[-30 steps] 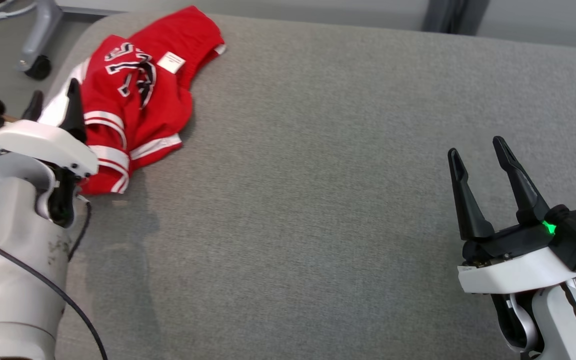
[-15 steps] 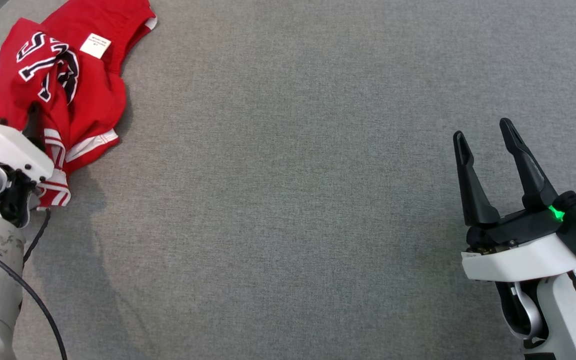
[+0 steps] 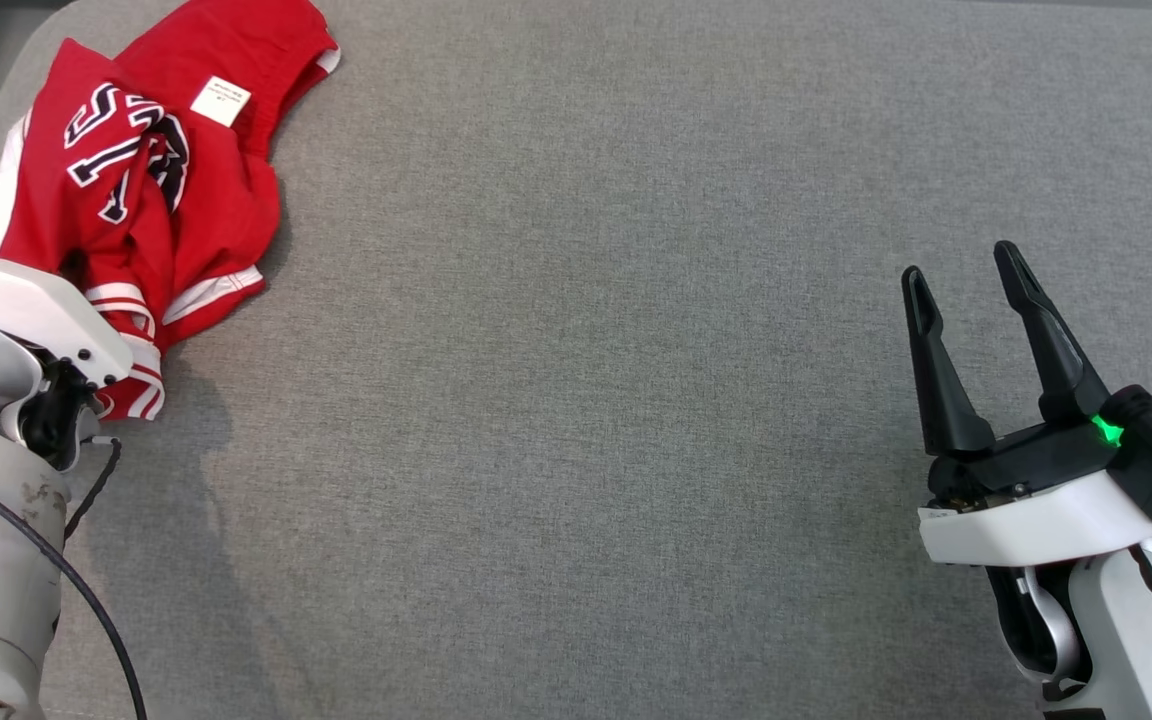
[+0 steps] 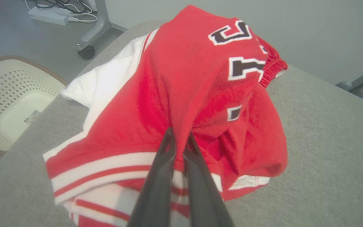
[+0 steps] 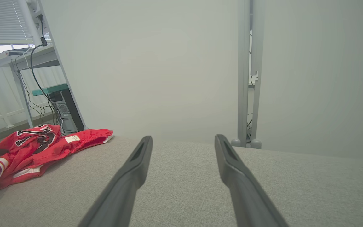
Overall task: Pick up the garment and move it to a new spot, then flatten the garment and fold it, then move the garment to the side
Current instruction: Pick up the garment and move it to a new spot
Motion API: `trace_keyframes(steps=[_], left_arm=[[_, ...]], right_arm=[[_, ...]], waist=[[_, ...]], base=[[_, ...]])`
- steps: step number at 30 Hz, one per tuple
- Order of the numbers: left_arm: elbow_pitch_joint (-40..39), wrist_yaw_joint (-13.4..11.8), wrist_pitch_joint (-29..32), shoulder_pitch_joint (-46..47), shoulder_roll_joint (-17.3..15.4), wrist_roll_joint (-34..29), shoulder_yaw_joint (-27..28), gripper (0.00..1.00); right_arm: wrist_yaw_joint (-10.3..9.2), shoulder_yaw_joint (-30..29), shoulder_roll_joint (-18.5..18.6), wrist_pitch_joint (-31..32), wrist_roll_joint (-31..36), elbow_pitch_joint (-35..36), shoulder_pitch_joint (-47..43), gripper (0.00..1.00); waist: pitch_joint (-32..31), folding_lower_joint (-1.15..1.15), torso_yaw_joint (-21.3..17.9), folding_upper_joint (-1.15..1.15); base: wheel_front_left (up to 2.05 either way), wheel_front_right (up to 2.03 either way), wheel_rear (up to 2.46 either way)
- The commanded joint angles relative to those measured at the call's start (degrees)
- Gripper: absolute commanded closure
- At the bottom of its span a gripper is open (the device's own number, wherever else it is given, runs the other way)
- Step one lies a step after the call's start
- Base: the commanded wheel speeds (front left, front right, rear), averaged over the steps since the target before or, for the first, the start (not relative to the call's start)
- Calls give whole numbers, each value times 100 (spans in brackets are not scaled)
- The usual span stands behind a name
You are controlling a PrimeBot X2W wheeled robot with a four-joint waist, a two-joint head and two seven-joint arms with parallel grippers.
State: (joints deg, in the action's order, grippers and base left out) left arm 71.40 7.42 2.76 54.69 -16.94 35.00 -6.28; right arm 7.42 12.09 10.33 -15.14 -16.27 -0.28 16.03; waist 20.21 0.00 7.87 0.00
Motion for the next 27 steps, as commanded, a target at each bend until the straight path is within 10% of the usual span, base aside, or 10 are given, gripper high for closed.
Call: trace_keyframes(steps=[1, 27], left_arm=[[-41, 8, -66, -32, 16, 33, -29, 100], [-2621, 9, -181, -181, -587, 1199, -1766, 100]], right_arm=[[13, 13, 17, -9, 16, 2, -27, 0], [13, -30, -243, -8, -102, -121, -508, 0]], waist=[[-34, 0, 26, 0], [-1230, 0, -72, 0]], base=[[0, 0, 0], [0, 0, 0]])
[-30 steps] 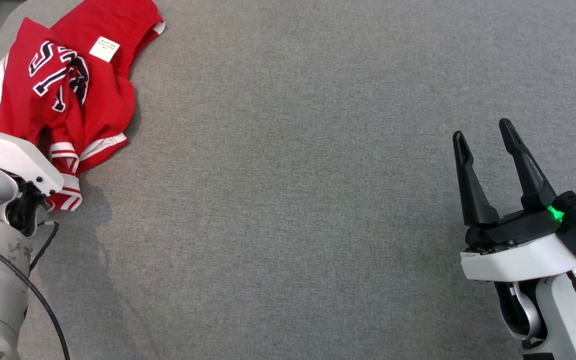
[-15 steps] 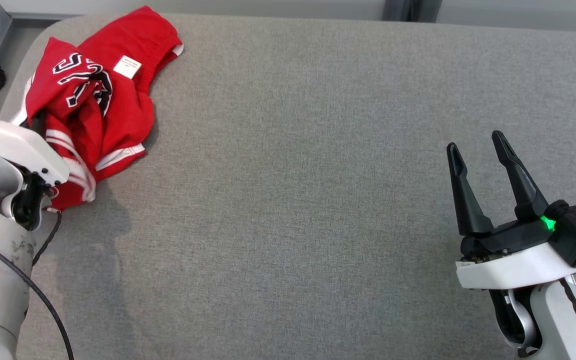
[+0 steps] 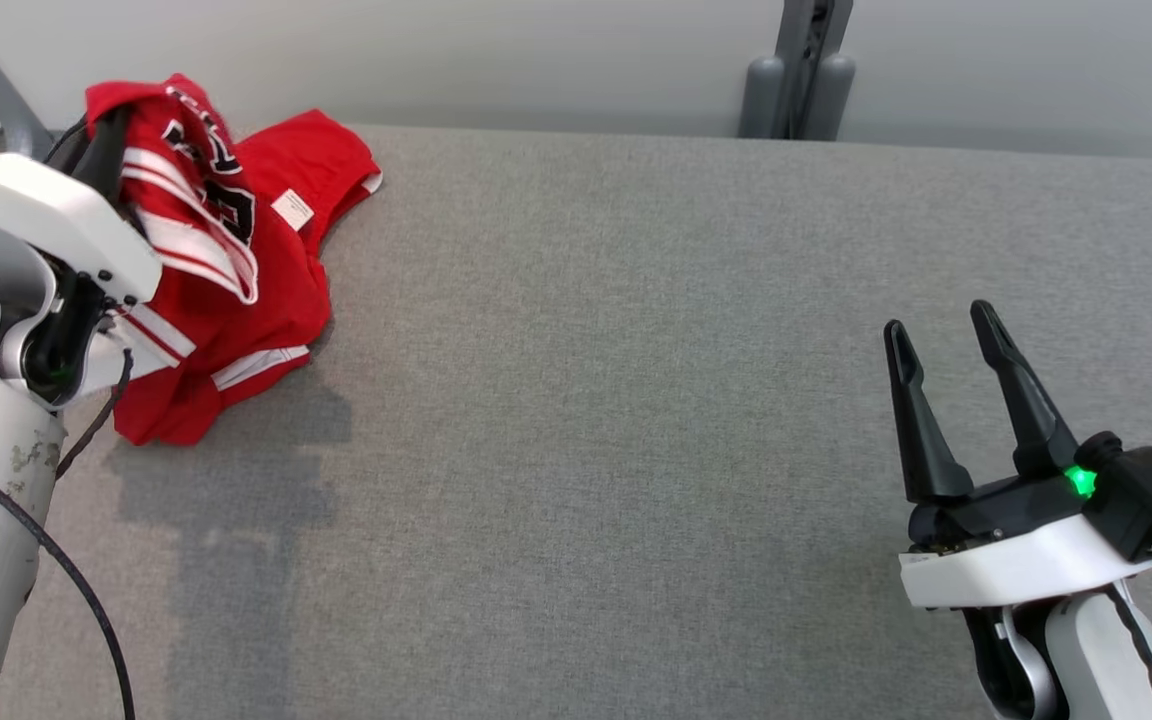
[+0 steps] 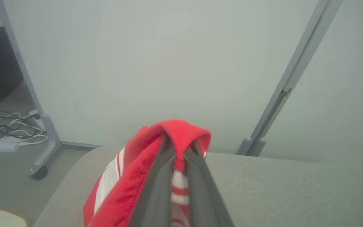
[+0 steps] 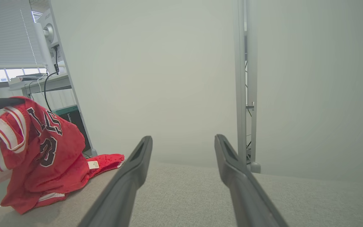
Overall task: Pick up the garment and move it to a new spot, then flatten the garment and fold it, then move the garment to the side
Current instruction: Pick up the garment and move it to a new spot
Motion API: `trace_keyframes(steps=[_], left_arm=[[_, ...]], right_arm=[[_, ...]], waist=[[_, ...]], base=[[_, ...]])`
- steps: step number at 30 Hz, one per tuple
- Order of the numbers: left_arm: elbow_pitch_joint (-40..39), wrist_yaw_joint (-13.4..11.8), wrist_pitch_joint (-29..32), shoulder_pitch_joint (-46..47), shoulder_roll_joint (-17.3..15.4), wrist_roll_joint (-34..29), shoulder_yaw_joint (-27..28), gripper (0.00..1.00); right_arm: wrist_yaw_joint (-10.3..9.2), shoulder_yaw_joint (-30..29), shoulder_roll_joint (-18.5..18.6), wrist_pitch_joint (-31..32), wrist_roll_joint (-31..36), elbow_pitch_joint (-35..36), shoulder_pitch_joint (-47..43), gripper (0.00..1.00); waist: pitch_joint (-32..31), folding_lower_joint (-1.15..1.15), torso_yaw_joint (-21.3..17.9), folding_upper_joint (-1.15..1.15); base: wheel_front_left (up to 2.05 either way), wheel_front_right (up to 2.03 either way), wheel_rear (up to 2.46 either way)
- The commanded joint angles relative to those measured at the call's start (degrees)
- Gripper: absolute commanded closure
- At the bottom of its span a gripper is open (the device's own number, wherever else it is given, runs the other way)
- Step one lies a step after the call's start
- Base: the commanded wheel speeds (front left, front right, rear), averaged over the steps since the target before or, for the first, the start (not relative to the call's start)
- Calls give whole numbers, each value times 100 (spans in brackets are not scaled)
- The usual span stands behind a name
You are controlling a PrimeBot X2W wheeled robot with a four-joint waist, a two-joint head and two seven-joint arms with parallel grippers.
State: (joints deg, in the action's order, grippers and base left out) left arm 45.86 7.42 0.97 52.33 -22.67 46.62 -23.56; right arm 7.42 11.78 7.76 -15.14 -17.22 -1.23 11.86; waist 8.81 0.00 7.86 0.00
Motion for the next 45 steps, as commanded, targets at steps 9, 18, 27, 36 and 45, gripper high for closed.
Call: trace_keyframes(steps=[9, 18, 27, 36, 45], left_arm=[[-1360, 9, 83, 120, -138, 388, -548, 100], [-2346, 7, 198, -53, 80, 646, -719, 100], [-3132, -44, 332, -408, 534, 926, -962, 100], [-3165, -32, 26, -734, 877, 986, -1122, 100], [-2161, -338, -448, -1395, 434, 394, -1300, 100]], right_arm=[[13, -65, -76, -8, -21, 11, -245, 0], [13, -100, -86, -8, -28, 22, -355, 0], [13, -129, -55, -8, -35, 43, -411, 0], [13, -136, -5, -8, -51, 87, -433, 0], [13, -188, 37, -8, -20, 101, -510, 0]], waist=[[-362, 0, -469, 0], [-505, 0, -956, 0], [-562, 0, -1436, 0], [-568, 0, -1643, 0], [-501, 0, -1655, 0]], base=[[0, 0, 0], [0, 0, 0], [0, 0, 0], [0, 0, 0], [0, 0, 0]])
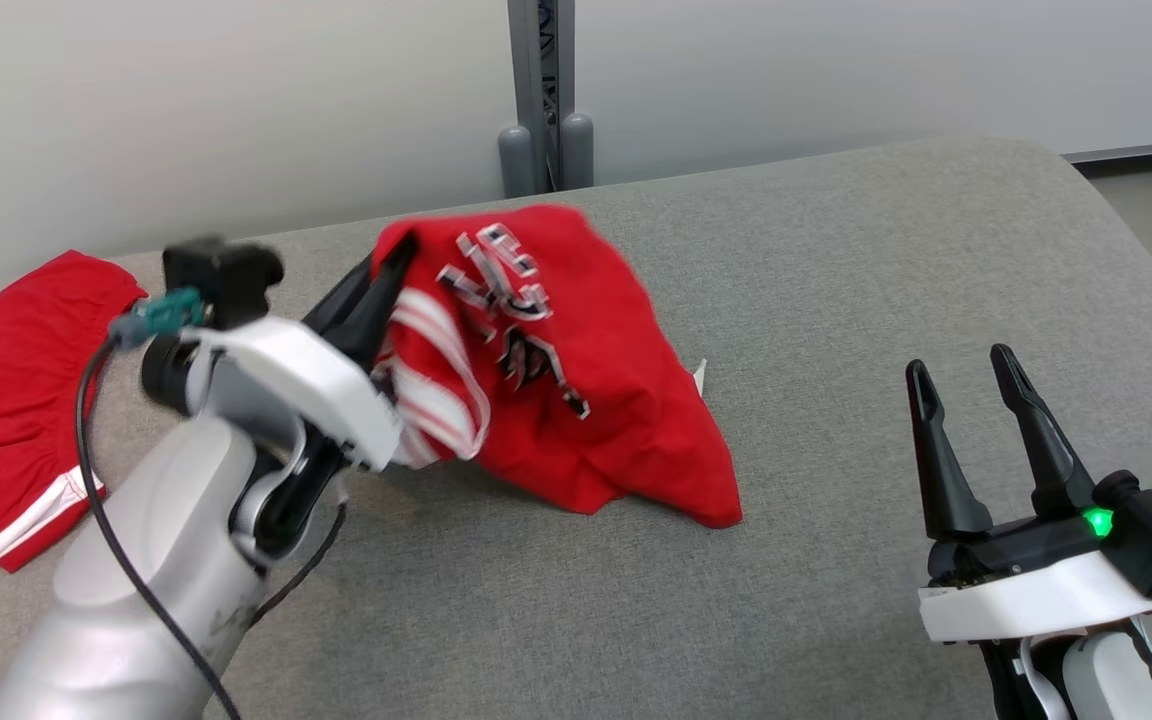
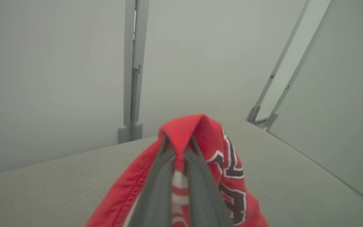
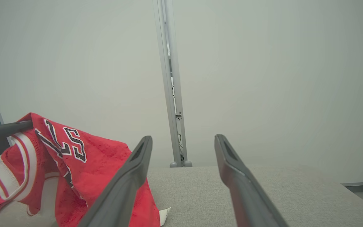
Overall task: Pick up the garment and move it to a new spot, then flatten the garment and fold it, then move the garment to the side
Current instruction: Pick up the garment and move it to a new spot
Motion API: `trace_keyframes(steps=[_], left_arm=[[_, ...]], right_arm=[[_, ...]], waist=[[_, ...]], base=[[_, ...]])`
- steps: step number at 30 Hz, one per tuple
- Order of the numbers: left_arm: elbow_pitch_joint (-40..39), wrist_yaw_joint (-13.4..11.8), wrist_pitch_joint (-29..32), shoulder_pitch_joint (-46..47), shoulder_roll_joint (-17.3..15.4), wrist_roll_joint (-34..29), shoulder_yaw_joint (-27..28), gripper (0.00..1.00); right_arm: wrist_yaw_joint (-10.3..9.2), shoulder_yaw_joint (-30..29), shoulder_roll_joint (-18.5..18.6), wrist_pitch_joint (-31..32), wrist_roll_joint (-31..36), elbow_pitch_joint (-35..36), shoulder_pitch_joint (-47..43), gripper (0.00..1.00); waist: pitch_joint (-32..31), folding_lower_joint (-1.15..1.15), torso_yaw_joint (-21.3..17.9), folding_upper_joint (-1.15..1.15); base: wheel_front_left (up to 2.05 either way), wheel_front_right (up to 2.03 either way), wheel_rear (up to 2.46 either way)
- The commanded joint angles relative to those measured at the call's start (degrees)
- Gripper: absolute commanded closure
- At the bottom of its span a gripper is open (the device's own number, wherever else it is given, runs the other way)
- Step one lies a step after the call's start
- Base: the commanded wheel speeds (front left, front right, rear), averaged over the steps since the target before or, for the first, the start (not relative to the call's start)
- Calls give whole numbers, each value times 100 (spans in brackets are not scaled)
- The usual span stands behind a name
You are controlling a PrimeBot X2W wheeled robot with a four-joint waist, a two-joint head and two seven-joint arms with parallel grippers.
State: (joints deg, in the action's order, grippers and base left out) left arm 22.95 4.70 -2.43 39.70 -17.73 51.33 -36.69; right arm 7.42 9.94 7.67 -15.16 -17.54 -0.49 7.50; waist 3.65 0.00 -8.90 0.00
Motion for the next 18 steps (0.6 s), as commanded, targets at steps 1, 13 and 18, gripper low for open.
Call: trace_keyframes(steps=[1, 13, 18], left_arm=[[312, -106, -184, -215, -91, -102, 14, 100], [2580, -276, -945, -658, 69, -566, -279, 100], [3298, -87, -1012, -694, 342, -583, -425, 100]], right_arm=[[13, -6, 56, -7, 15, 25, -77, 0], [13, 41, 112, -7, 18, -26, 22, 0], [13, 51, 134, -7, 1, -40, 6, 0]], waist=[[27, 0, 40, 0], [135, 0, 231, 0], [144, 0, 272, 0]], base=[[0, 0, 0], [0, 0, 0], [0, 0, 0]])
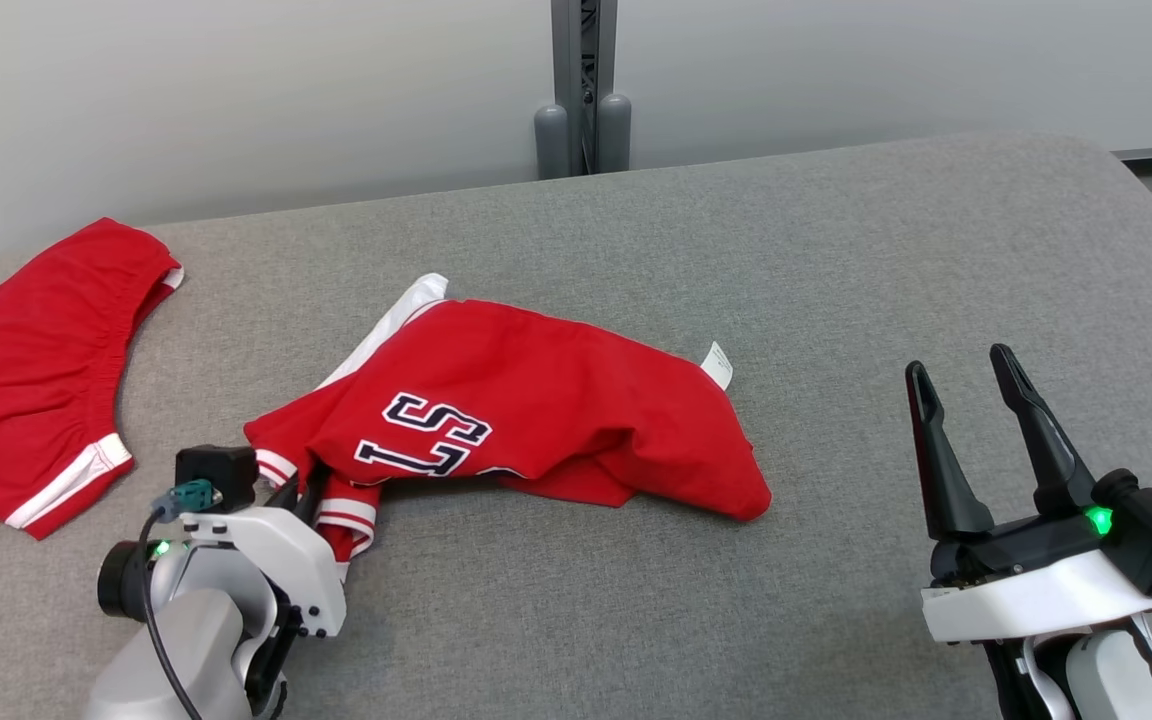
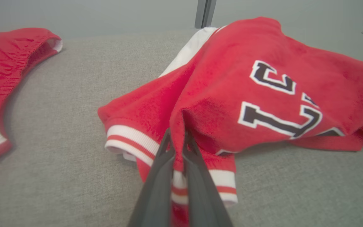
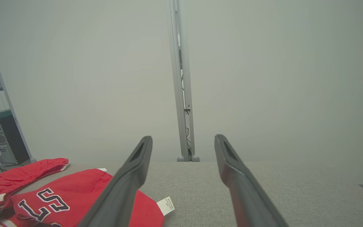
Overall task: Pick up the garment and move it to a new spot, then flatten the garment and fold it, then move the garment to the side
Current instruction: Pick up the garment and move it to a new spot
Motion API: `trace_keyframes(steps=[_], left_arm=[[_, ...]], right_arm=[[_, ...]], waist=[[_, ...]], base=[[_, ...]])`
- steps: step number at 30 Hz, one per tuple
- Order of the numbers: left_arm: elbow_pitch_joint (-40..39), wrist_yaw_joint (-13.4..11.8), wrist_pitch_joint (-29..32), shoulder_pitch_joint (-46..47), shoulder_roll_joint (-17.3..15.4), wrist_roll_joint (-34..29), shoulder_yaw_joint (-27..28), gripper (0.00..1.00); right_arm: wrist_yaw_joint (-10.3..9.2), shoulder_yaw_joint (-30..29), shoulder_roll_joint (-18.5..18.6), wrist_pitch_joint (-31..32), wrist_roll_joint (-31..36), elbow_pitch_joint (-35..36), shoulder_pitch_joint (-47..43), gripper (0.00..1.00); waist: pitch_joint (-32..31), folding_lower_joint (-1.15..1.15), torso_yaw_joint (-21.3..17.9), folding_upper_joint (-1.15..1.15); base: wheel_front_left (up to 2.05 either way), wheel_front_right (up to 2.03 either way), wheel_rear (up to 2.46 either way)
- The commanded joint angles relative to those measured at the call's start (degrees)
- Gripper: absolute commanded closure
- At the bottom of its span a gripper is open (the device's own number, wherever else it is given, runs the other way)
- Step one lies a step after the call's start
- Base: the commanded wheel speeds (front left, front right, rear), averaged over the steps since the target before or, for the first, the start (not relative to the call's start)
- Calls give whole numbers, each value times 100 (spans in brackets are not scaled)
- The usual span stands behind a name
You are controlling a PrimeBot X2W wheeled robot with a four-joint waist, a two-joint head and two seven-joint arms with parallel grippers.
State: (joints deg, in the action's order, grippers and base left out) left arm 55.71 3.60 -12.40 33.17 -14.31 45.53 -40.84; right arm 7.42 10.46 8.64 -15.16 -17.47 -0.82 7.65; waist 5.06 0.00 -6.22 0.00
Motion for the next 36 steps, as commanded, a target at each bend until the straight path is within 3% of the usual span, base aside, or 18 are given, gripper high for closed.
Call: trace_keyframes(steps=[1, 8, 9, 10, 11, 16, 27, 36], left_arm=[[120, 58, -41, -36, 37, -11, -37, 100], [534, 150, -235, 124, 272, 6, 55, 100], [484, 161, -252, 132, 308, 5, 82, 83], [432, 187, -267, 132, 321, -26, 101, 47], [365, 200, -275, 119, 328, -42, 135, 0], [-378, 181, -278, -93, 310, -231, 568, 0], [-1936, -122, -280, -866, 209, -752, 1464, 0], [-2670, -286, -280, -1501, 288, -895, 2023, 0]], right_arm=[[13, -6, 39, -7, -6, -4, -12, 0], [13, -29, 53, -7, 10, -24, -61, 0], [13, -29, 49, -7, 9, -28, -67, 0], [13, -28, 47, -7, 7, -31, -74, 0], [13, -27, 40, -7, 4, -36, -82, 0], [13, -19, 41, -7, -18, -51, -117, 0], [13, -111, 72, -7, -61, -17, -188, 0], [13, -200, 36, -7, -175, -67, -260, 0]], waist=[[5, 0, 13, 0], [10, 0, 119, 0], [3, 0, 132, 0], [-5, 0, 145, 0], [-16, 0, 159, 0], [-76, 0, 232, 0], [-178, 0, 312, 0], [-152, 0, 340, 0]], base=[[0, 0, 0], [0, 0, 0], [0, 0, 0], [0, 0, 0], [0, 0, 0], [0, 0, 0], [0, 0, 0], [0, 0, 0]])
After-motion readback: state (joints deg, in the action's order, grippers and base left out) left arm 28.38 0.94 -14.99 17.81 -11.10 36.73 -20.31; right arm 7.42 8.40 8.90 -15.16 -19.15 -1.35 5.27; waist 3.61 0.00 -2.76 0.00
